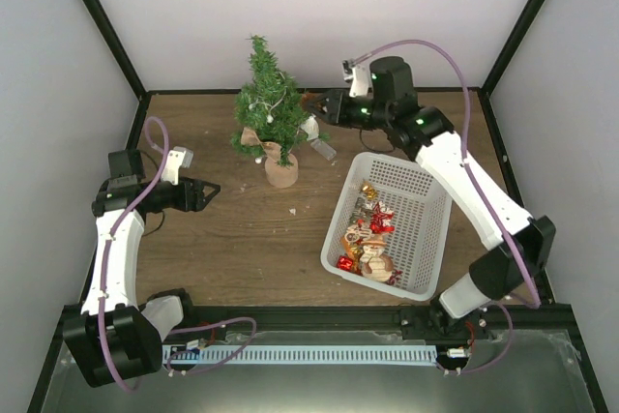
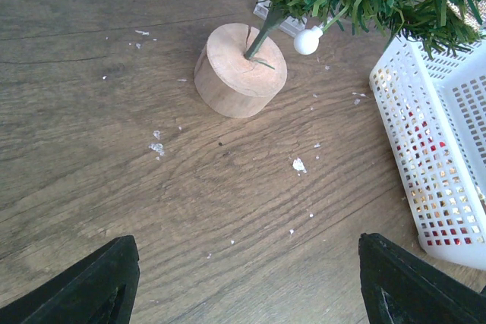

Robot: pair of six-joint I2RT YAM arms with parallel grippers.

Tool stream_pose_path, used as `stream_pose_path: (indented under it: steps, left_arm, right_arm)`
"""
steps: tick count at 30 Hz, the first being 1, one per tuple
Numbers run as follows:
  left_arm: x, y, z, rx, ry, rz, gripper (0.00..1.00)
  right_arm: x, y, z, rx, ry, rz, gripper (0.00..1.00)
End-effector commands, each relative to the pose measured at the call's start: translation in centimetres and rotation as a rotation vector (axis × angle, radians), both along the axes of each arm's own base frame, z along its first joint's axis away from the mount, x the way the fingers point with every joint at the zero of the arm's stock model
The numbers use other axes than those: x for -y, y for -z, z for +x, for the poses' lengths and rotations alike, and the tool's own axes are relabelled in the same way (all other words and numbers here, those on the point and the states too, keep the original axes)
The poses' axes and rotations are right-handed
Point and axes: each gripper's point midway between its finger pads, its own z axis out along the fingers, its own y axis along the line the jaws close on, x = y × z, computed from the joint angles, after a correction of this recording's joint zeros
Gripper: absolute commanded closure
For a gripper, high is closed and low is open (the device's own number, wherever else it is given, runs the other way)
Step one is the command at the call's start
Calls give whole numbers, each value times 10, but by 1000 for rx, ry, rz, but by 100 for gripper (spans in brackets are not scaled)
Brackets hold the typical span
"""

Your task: Decorate the small christmas tree

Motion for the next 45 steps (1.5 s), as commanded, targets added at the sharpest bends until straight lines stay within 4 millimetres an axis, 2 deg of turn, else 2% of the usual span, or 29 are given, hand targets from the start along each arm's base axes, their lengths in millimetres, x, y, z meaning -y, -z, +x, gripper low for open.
stream_pose_path:
  steps: [1, 24, 37, 45]
  left_arm:
    - [3, -4, 0, 20, 17, -12, 21]
    - [4, -4, 1, 25, 19, -15, 21]
    - [4, -5, 0, 28, 19, -16, 21]
    - [4, -5, 0, 28, 19, -16, 21]
  right_arm:
    - [-27, -26, -2, 44, -60, 48, 73]
    - [-79, 8, 15, -22, -128, 42, 73]
    - [-81, 33, 27, -54, -87, -11, 73]
    - [-83, 39, 28, -61, -93, -15, 73]
